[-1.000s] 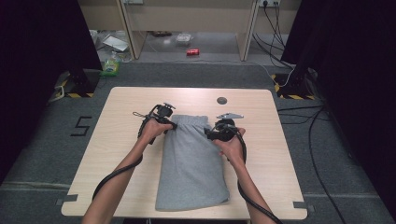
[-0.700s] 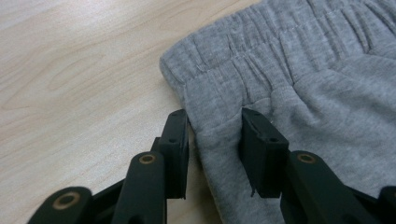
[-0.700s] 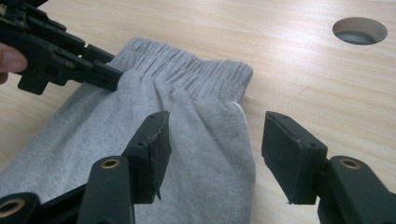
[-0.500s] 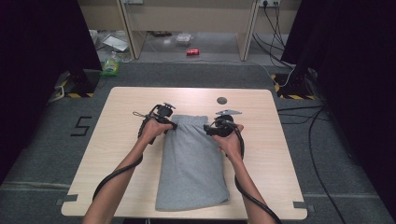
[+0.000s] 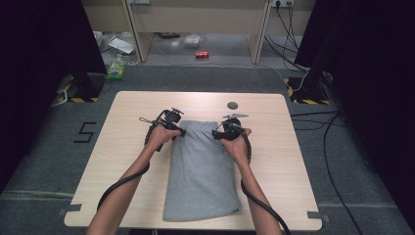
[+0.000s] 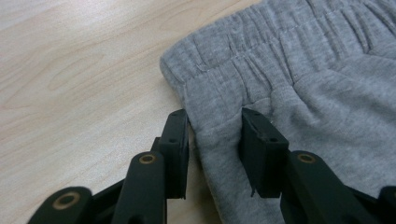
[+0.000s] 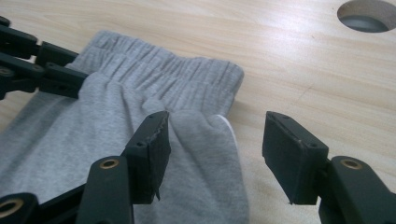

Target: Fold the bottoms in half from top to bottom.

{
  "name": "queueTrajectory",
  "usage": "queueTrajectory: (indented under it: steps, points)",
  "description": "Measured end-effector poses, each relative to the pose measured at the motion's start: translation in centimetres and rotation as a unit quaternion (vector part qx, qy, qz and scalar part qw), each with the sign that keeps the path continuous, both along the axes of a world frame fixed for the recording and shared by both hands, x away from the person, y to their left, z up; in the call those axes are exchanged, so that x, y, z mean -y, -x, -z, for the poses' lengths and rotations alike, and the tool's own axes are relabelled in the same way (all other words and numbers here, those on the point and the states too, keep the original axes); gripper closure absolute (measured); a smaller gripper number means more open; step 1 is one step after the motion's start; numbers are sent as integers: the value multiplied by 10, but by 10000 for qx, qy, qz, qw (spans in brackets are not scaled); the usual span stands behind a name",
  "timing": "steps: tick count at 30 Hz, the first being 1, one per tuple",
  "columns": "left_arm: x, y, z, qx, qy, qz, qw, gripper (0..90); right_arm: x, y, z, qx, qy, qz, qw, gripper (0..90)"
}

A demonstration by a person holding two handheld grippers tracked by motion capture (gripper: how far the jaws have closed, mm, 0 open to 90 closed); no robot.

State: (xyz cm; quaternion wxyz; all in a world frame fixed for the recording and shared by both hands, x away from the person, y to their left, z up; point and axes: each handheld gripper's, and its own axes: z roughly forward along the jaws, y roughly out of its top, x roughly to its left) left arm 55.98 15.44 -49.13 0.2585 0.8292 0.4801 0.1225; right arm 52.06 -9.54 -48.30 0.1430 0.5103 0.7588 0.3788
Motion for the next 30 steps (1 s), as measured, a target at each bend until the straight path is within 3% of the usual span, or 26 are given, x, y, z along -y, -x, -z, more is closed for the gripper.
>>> queueTrajectory:
  steps: [20, 30]
  points:
    - [0, 1, 0, 20, 1, 7, 10000, 626, -11, -11, 23, -266, 83, 6, 9996, 430]
    - [-1, 3, 1, 126, 46, 98, 9999, 650, -12, -12, 24, -290, -88, -105, 9995, 606]
